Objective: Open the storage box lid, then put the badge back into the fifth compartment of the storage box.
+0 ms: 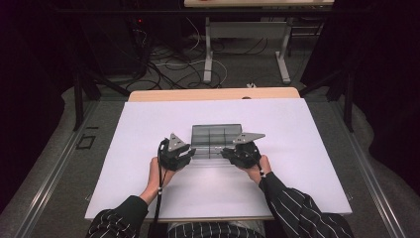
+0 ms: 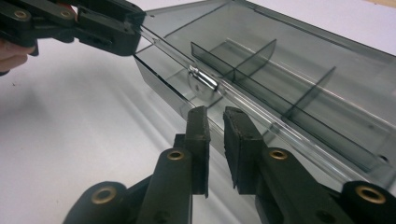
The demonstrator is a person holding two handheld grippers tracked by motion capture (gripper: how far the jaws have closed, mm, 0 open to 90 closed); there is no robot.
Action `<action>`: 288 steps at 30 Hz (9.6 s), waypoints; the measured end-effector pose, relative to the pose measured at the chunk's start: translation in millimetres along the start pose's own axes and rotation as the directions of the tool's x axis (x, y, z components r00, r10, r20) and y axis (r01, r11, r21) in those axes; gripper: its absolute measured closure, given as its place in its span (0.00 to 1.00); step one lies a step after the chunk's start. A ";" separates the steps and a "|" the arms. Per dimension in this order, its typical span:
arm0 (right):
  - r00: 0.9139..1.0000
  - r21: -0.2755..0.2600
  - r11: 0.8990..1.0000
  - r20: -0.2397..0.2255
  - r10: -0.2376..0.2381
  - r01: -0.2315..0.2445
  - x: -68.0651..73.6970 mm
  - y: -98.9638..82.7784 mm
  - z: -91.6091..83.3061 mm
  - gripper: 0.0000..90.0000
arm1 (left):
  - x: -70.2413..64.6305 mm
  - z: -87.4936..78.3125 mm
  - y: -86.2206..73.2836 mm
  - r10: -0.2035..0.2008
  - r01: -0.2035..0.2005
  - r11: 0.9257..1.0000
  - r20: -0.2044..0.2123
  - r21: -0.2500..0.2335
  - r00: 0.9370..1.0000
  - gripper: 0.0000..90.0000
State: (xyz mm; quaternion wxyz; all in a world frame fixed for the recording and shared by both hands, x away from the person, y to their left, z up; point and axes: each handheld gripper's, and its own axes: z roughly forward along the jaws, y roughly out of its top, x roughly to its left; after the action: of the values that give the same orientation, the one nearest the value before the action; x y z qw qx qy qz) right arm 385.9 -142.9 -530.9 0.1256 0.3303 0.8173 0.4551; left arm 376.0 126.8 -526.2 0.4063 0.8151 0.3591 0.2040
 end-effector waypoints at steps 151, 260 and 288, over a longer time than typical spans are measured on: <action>0.944 -0.114 0.992 0.319 0.090 -0.056 -86.7 47.4 8.2 0.84 | 50.0 43.2 48.8 -0.004 -0.001 0.993 -0.042 -0.120 0.999 0.86; 1.000 0.217 0.976 -0.004 -0.016 0.016 -41.4 -25.7 -69.4 0.00 | 12.3 -62.2 -33.2 -0.001 0.001 0.994 -0.005 0.109 1.000 0.00; 0.995 0.288 0.953 -0.054 -0.085 0.097 -42.3 -27.2 -44.1 0.00 | 12.2 -58.0 -31.2 0.019 -0.020 0.993 0.009 0.119 1.000 0.00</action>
State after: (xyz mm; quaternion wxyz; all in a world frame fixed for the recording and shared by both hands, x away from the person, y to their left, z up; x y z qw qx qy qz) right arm 383.8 -209.7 -533.0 0.0797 0.2978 0.8920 0.3305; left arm 334.8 178.8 -516.9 0.3562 0.8423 0.3607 0.1829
